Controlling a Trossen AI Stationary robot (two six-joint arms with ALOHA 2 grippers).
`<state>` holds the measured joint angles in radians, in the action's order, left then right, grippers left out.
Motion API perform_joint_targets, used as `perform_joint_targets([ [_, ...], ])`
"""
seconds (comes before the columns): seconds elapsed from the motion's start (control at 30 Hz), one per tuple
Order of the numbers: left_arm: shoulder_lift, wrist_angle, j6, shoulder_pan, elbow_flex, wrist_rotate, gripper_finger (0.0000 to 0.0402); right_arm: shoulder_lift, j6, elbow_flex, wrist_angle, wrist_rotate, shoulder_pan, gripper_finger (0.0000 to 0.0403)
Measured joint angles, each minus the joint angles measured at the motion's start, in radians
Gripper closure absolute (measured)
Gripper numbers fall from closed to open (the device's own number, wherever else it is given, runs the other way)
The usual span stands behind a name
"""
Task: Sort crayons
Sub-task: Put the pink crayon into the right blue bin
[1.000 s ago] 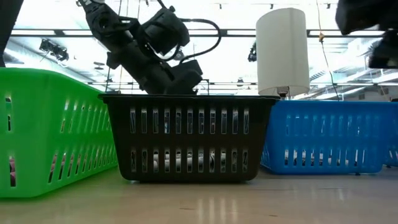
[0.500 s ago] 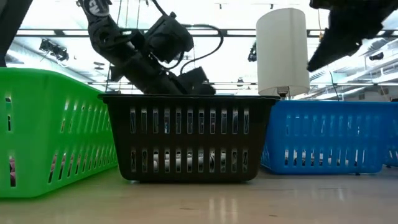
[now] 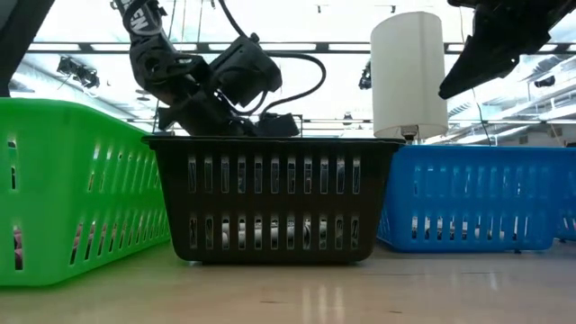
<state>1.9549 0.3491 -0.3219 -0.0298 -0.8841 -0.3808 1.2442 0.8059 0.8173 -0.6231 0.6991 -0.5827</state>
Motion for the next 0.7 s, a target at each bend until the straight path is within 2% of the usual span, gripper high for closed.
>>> perform_joint_targets([
  [0.2, -0.007, -0.063, -0.001, 0.001, -0.005, 0.009, 0.0210, 0.000, 0.001, 0.000, 0.000, 0.000, 0.000, 0.0275],
  [0.3, -0.009, -0.108, 0.009, 0.001, -0.007, 0.014, 0.0224, 0.000, -0.003, 0.000, 0.000, 0.009, 0.000, 0.0275],
  [0.5, -0.010, -0.170, 0.036, -0.001, -0.007, 0.037, 0.0294, 0.016, -0.013, 0.000, 0.001, 0.045, 0.000, 0.0275],
  [0.7, -0.013, -0.171, 0.096, -0.001, -0.005, 0.042, 0.0380, 0.106, -0.046, 0.000, 0.002, 0.096, 0.003, 0.0275],
])
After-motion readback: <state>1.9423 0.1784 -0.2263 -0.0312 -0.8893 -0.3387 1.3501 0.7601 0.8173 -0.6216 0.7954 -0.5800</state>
